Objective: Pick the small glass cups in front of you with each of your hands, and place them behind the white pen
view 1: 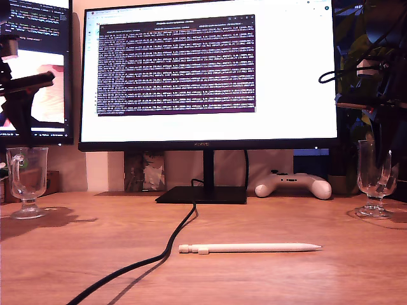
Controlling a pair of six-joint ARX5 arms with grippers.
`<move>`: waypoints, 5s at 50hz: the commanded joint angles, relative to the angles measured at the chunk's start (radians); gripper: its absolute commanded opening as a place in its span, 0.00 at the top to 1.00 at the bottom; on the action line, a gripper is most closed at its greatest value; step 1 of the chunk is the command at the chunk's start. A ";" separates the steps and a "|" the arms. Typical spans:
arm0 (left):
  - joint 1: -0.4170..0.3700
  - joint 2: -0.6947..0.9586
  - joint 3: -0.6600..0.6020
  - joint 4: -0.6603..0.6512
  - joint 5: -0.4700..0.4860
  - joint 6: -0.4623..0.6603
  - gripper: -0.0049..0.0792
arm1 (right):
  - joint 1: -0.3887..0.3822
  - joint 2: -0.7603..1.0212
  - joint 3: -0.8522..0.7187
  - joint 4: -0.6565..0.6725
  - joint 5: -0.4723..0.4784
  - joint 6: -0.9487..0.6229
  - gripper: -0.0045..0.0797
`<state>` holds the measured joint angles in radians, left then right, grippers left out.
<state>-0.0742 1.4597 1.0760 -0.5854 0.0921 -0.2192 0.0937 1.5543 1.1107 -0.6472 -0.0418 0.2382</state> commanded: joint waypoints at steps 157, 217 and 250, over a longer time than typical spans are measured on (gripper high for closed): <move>-0.477 -0.106 0.039 0.143 0.040 -0.064 0.97 | 0.418 -0.187 0.065 -0.042 0.035 0.108 0.96; -0.635 0.060 0.039 0.220 0.077 -0.084 0.97 | 0.489 -0.066 0.065 -0.016 0.050 0.103 0.96; -0.639 0.134 0.039 0.265 0.087 -0.065 0.97 | 0.494 -0.023 0.065 -0.003 0.026 0.093 0.96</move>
<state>-0.7071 1.6016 1.0885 -0.3378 0.1810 -0.2947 0.5781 1.5295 1.1484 -0.6727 -0.0158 0.3393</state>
